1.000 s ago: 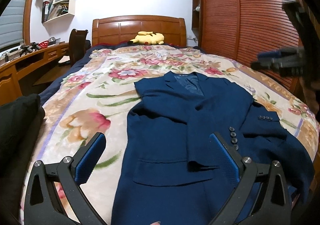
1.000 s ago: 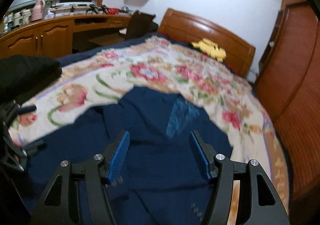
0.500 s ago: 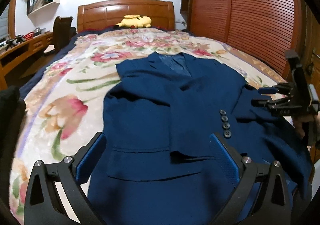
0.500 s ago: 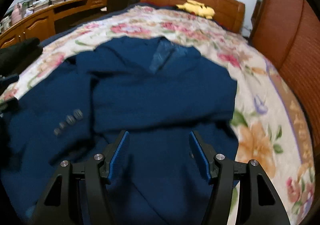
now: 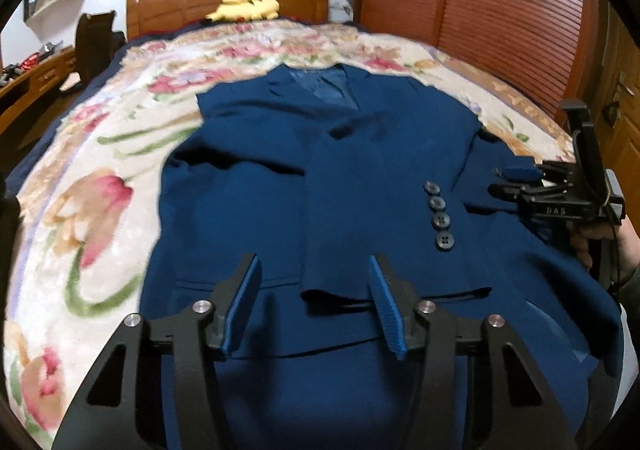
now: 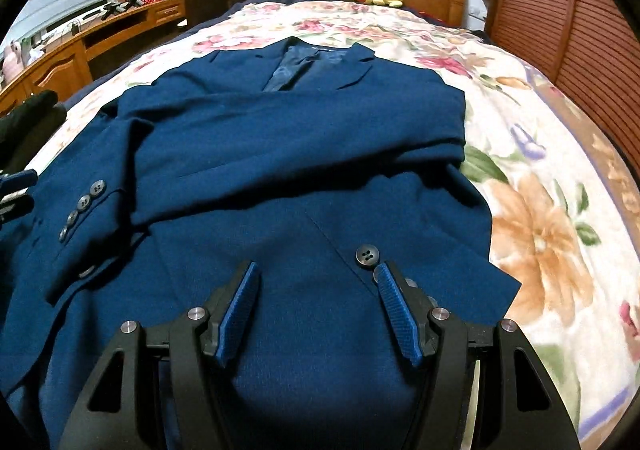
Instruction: Fold large clothes
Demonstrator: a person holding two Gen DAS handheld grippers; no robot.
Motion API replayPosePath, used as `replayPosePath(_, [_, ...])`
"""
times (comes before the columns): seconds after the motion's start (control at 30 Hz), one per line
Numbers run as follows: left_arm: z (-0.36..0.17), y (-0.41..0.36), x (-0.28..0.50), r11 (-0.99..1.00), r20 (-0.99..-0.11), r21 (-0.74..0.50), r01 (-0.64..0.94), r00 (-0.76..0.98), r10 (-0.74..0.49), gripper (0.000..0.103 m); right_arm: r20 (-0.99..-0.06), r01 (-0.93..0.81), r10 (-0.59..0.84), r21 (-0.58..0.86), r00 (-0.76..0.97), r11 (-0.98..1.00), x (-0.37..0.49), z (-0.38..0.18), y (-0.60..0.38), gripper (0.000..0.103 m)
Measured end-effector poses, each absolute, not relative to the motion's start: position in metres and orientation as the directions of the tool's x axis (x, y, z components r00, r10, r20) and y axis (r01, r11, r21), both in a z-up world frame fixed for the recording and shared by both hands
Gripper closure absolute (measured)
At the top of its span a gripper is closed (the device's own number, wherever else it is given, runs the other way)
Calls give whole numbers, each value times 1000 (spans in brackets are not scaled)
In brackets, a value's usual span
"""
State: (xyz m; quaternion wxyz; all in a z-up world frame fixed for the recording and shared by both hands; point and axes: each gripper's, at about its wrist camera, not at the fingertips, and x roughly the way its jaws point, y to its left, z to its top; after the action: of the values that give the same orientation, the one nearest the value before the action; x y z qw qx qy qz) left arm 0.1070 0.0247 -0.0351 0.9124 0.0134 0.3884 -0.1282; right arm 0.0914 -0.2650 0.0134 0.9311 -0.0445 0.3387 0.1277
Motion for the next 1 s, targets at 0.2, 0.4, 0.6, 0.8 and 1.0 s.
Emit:
replayPosePath(0.2, [-47, 21, 118, 969, -759, -91, 228, 615, -216, 63, -647, -267, 208, 6, 733, 964, 93, 10, -264, 38])
replayPosePath(0.4, [-48, 16, 116, 961, -763, -88, 261, 603, -234, 96, -643, -266, 207, 5, 737, 964, 89, -2, -271, 38])
replayPosePath(0.6, [-24, 27, 109, 978, -686, -46, 203, 705, -179, 99, -642, -270, 213, 10, 736, 963, 89, -5, -278, 38])
replayPosePath(0.8, [-9, 49, 111, 988, -635, -39, 146, 760, -138, 99, -639, -272, 221, 19, 737, 962, 90, -6, -280, 38])
replayPosePath(1.0, [-3, 64, 116, 994, -612, -42, 99, 784, -104, 99, -638, -273, 221, 18, 738, 962, 90, -6, -280, 38])
